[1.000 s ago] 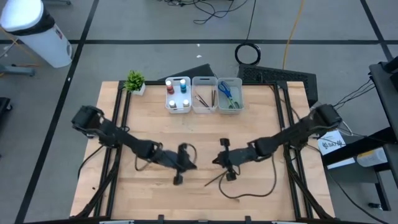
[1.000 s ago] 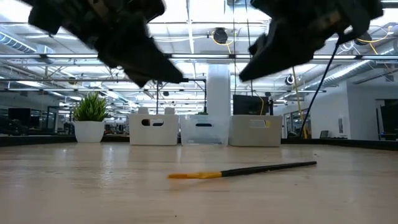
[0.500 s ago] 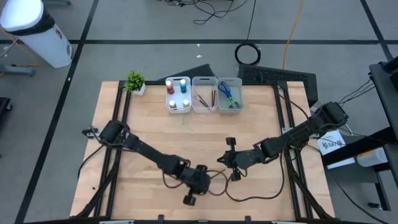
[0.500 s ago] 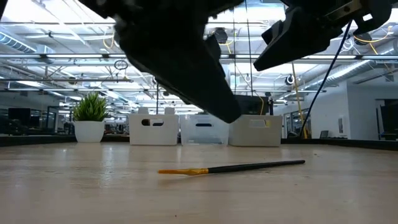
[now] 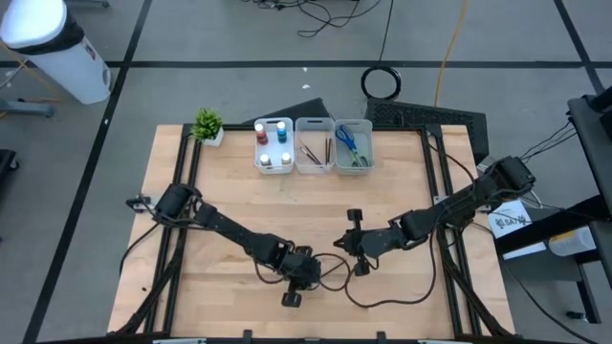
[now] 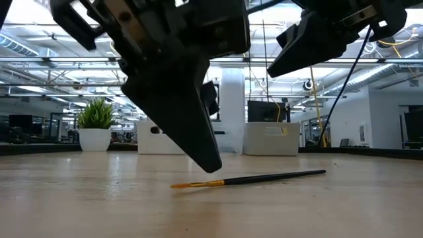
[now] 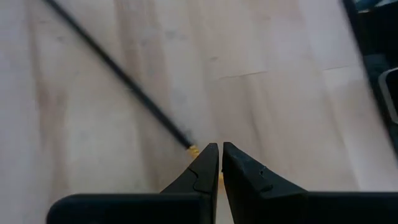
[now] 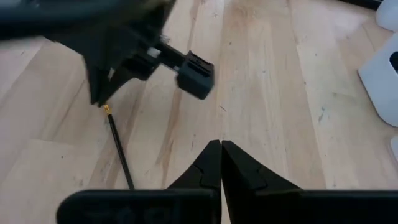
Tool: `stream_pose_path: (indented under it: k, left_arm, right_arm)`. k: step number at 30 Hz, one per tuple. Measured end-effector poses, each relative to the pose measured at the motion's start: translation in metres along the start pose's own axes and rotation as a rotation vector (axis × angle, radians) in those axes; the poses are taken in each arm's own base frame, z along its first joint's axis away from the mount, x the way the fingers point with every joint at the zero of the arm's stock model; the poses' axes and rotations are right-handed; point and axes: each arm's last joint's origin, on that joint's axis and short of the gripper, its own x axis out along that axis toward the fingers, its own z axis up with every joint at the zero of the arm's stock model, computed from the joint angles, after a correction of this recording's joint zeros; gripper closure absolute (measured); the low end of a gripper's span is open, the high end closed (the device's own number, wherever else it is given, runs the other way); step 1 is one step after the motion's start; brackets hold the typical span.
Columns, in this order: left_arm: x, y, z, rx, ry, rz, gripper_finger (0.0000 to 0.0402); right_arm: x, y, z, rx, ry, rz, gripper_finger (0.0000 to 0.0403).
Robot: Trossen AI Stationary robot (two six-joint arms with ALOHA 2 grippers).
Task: Pick & Place Paint Supplies
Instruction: Put the golden paint brush into the transparent bin
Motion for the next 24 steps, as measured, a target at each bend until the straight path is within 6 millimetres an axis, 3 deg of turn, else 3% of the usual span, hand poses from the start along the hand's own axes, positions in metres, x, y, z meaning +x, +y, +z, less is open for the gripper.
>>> stream_pose_path:
  k: [19, 24]
  left_arm:
    - [0.010, 0.007, -0.011, -0.082, 0.074, 0.104, 0.0371]
    - [-0.011, 0.006, -0.009, -0.111, 0.094, 0.136, 0.0371]
  right_arm:
    - [0.000, 0.000, -0.004, 0.013, 0.041, -0.004, 0.0403]
    - [0.000, 0.000, -0.004, 0.013, 0.038, -0.003, 0.0403]
